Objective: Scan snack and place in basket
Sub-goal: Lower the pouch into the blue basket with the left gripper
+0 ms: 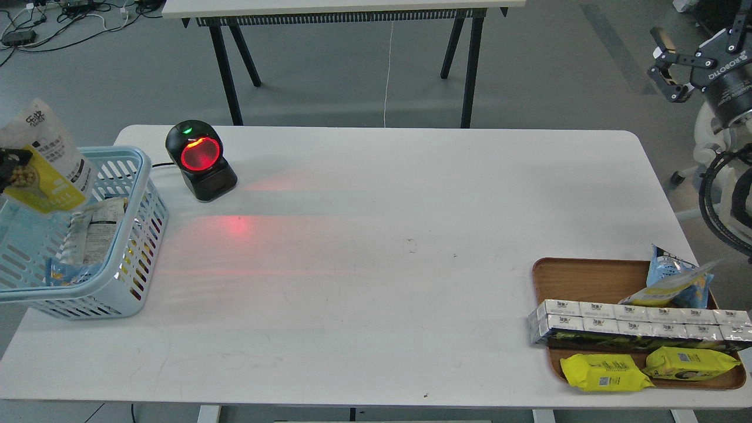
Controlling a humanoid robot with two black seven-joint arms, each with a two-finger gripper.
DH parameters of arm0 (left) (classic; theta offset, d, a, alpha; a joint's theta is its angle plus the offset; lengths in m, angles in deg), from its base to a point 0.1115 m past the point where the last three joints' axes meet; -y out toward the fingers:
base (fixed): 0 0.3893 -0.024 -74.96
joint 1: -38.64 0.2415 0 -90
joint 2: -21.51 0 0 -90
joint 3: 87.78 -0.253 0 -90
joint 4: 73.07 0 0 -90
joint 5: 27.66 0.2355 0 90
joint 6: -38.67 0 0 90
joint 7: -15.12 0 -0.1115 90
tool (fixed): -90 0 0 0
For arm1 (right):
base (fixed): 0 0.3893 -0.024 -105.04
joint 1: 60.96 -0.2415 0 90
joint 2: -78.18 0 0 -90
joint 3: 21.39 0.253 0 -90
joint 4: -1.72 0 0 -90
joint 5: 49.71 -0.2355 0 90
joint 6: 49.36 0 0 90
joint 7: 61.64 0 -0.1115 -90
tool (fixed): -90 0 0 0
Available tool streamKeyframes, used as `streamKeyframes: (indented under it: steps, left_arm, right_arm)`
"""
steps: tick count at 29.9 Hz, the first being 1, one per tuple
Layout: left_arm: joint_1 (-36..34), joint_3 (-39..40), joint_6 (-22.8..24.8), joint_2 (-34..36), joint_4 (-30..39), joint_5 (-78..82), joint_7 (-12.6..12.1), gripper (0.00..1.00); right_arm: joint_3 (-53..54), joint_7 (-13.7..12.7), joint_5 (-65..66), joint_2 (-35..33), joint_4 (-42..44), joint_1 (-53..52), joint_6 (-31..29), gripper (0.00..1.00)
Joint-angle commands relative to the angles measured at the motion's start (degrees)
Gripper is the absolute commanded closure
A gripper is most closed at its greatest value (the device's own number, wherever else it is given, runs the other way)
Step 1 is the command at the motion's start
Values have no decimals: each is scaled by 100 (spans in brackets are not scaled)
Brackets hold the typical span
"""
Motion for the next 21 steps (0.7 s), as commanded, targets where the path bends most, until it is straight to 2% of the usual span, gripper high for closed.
streamKeyframes:
  steps: [1, 16, 21]
  left_arm:
    - [342, 31, 19, -40, -11, 0, 0, 100]
    - [756, 48, -34, -383, -90, -62, 0, 95]
    - [756, 171, -34, -401, -99, -70, 0, 85]
  right_arm:
    - [1, 0, 0, -9, 6, 0, 0, 0]
    - [9, 0, -9, -17, -2, 9, 0, 0]
    - [27, 0, -9, -114, -11, 17, 0, 0]
